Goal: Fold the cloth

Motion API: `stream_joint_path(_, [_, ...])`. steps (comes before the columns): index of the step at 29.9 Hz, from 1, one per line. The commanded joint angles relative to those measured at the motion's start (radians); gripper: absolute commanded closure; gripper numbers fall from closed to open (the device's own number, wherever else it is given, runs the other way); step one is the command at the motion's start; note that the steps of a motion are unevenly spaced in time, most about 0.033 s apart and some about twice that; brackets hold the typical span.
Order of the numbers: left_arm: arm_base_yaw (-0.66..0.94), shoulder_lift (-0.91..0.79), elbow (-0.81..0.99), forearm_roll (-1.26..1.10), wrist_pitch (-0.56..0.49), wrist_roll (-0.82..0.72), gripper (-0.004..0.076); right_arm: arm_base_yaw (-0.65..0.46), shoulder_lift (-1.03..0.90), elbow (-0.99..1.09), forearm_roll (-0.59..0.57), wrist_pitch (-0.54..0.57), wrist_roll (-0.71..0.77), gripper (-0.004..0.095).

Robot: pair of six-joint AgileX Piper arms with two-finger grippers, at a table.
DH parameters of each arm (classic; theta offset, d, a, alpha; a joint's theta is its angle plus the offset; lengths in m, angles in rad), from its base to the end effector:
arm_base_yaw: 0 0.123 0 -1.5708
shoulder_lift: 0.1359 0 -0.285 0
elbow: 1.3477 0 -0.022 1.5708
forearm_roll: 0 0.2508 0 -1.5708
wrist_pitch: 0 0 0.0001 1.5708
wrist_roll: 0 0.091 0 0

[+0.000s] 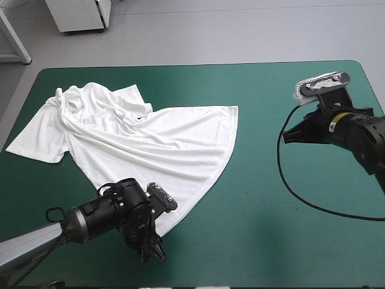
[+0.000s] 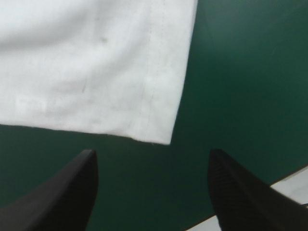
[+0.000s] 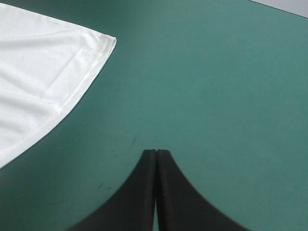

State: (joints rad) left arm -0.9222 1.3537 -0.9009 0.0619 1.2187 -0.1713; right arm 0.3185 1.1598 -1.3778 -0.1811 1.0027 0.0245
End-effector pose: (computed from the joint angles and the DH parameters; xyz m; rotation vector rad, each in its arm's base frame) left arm 0.1357 -0.1703 0.2471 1.1762 2.8917 0.0882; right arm 0.2175 0.0572 0.4363 -0.3590 2.2228 -0.0411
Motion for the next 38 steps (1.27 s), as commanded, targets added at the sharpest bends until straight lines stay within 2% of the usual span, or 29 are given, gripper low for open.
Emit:
stream_joint_path(1, [-0.006, -0.024, 0.019, 0.006, 0.007, -0.032, 0.0284, -0.004, -0.025, -0.033, -0.013, -0.043, -0.001, 0.0923])
stream_joint_path(5, [-0.006, -0.024, 0.070, 0.006, -0.058, -0.044, 0.0315, -0.004, -0.025, -0.033, -0.013, -0.030, -0.001, 0.0923])
stream_joint_path(11, [-0.006, -0.024, 0.093, -0.043, -0.137, -0.047, 0.0317, -0.004, -0.025, -0.033, -0.013, -0.030, -0.001, 0.0923])
stream_joint_path(16, [-0.006, -0.024, 0.106, 0.012, -0.207, -0.145, 0.0320, -0.004, -0.025, -0.033, -0.002, -0.032, -0.001, 0.0923])
stream_joint_path(24, [-0.006, 0.017, 0.149, 0.029, -0.245, -0.172, 0.0365, -0.004, -0.025, -0.033, 0.005, -0.034, -0.001, 0.0923])
stream_joint_path(26, [-0.006, 0.037, 0.158, 0.015, -0.270, -0.172, 0.0399, -0.004, -0.025, -0.033, 0.005, -0.034, -0.001, 0.0923])
stream_joint_path(29, [-0.006, 0.070, 0.159, 0.009, -0.294, -0.172, 0.0507, -0.004, -0.025, -0.033, 0.005, -0.034, -0.001, 0.0923])
stream_joint_path(32, [-0.006, 0.096, 0.159, 0.013, -0.298, -0.172, 0.0724, -0.004, -0.025, -0.033, 0.012, -0.034, -0.001, 0.0923])
stream_joint_path(38, [-0.006, 0.096, 0.159, 0.013, -0.298, -0.164, 0.0733, -0.004, -0.013, -0.033, -0.002, -0.066, 0.054, 0.0920])
